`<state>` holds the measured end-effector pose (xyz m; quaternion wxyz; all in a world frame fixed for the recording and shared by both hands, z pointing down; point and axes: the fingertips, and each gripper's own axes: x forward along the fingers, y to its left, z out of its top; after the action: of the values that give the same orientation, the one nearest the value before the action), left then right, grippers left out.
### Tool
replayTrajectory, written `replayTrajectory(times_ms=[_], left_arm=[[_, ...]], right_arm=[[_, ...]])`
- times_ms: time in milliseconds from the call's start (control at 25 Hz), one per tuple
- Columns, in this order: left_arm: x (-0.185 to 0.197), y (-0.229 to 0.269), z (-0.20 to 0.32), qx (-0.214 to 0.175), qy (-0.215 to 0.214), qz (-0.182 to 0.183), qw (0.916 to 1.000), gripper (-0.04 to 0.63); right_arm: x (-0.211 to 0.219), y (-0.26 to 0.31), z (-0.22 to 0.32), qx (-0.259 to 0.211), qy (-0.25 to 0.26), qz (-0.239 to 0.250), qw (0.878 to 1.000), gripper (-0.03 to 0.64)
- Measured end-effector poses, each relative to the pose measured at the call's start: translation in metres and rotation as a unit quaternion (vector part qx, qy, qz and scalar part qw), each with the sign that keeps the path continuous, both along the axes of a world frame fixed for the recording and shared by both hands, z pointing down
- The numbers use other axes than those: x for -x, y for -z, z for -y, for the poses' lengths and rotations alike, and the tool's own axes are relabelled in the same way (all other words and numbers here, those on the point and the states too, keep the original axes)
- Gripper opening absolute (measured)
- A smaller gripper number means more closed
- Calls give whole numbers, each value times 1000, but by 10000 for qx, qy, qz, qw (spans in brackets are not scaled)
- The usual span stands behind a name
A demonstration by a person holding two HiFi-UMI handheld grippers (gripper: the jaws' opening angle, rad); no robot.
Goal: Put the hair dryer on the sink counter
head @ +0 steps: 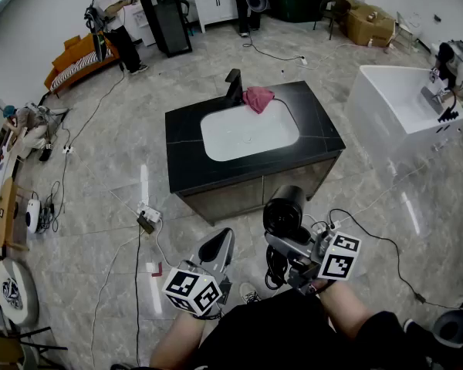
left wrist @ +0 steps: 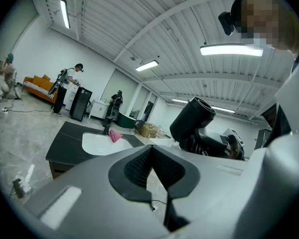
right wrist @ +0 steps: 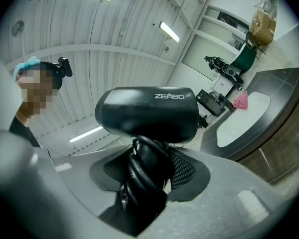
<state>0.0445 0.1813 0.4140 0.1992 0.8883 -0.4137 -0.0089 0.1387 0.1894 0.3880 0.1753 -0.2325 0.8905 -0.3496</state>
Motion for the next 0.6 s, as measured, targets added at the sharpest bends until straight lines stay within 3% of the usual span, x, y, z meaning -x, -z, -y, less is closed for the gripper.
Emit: replayTrajectory(times_ms=[600], left_arm=[[4, 1, -5, -3, -12, -20, 10000, 3]], right_arm=[[-1, 4, -5, 9, -64, 35, 10000, 202]])
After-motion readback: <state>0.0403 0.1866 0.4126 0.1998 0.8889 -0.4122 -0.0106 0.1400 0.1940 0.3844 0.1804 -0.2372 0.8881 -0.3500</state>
